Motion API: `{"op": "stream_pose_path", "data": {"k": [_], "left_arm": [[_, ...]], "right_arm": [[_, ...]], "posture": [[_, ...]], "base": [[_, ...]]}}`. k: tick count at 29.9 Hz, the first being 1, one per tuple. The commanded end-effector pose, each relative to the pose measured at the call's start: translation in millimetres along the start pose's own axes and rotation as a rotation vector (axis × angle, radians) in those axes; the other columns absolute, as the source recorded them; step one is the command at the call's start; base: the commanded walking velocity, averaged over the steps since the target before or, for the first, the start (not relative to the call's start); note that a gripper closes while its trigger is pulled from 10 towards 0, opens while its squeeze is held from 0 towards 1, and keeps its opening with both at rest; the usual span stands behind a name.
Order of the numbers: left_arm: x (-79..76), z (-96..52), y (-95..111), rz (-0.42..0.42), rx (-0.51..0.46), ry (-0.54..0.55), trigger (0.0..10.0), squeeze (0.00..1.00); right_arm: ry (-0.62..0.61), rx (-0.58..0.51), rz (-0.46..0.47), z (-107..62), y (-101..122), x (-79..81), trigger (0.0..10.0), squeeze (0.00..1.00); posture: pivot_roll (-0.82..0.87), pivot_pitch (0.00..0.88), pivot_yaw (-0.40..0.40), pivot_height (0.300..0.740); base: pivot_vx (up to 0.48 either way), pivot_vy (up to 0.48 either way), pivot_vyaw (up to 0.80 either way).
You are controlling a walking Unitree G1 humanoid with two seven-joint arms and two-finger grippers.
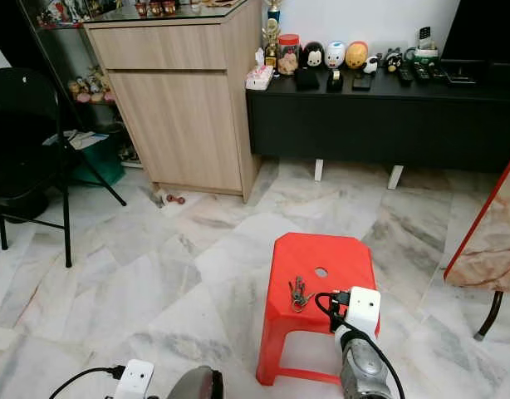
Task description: Hang keys on a hook
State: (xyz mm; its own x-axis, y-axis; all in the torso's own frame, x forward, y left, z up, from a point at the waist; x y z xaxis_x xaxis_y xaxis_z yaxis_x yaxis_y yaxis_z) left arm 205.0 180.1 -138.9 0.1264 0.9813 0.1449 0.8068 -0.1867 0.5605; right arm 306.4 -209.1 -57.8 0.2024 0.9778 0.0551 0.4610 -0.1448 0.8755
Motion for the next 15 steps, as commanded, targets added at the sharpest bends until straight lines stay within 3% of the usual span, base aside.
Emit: {"op": "stream_pose_path", "data": {"k": [1,15], "left_arm": [[-31.7,-3.2,-13.5,0.007,0.039,-0.104,10.0,0.0],[-30.7,-3.3,-14.3,0.006,0.041,-0.104,10.0,0.0]], "right_arm": [[0.008,-0.019,-0.015,2.2,6.9,2.9,10.0,0.0],[0.009,-0.019,0.027,2.0,6.5,3.6,10.0,0.0]], "posture": [[0.03,0.0,0.007,0.645],[0.03,0.0,0.005,0.645]], "base": [[0.0,0.0,0.0],[0.0,0.0,0.06]]}}
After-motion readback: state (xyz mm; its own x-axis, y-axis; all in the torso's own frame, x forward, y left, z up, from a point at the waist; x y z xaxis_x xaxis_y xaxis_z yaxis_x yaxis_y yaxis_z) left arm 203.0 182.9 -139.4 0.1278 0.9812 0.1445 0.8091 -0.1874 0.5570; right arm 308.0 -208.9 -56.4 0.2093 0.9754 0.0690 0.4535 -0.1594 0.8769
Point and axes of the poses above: a point about 5 cm out from each wrist's last joint towards the gripper, its own z axis pointing out of the wrist towards the gripper, its own y axis along the axis of the wrist's last joint, x = y × z, the point moved 6 cm from there along z, pointing out of the wrist towards the gripper, and after that the axes turned 1 degree about -z, right-handed, at the moved point
